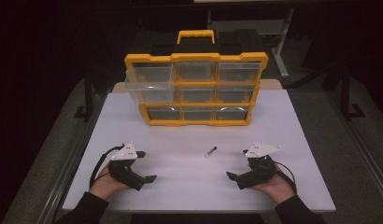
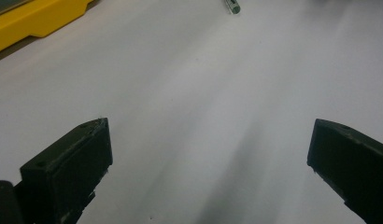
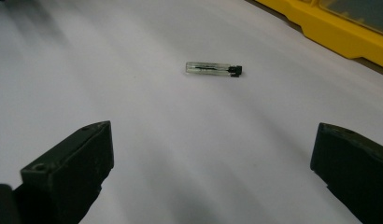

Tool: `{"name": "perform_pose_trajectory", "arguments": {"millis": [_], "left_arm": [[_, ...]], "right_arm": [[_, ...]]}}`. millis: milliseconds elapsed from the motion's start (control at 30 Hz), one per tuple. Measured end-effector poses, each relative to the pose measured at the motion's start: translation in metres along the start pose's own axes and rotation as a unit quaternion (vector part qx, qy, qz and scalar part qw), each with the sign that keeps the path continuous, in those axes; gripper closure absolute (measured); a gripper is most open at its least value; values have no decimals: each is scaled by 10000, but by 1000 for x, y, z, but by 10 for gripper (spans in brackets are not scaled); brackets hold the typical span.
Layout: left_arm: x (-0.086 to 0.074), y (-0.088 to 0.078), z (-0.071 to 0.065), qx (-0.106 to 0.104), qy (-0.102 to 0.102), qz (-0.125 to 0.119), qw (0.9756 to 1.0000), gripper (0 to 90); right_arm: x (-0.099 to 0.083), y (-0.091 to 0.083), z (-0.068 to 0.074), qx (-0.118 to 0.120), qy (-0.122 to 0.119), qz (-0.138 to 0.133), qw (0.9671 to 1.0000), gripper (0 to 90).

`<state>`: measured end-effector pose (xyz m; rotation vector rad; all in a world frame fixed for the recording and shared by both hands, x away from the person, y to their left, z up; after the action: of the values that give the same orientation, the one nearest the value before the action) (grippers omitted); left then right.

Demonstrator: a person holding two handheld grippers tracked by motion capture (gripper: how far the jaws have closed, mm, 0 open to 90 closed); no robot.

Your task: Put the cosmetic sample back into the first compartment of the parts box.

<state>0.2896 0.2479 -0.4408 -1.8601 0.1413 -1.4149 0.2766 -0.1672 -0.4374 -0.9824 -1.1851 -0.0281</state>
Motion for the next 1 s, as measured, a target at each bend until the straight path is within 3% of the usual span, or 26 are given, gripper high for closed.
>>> {"name": "perform_pose_trajectory", "arguments": {"millis": [1000], "left_arm": [[-1,0,1,12,-45,-43,10000,0]], "right_arm": [[27,24,-8,-78,153,-11,9999,0]]}}
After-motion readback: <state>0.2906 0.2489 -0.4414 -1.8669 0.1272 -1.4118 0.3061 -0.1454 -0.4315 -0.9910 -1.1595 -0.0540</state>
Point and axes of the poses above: each handheld gripper's, and its own axes: y roughly forward along the jaws, x roughly out of its top, z roughly to its left, the point moved 1 cm from there along y, roughly forward along the jaws, and after that the axes turned 1 degree about -y, right-handed, at the moved point
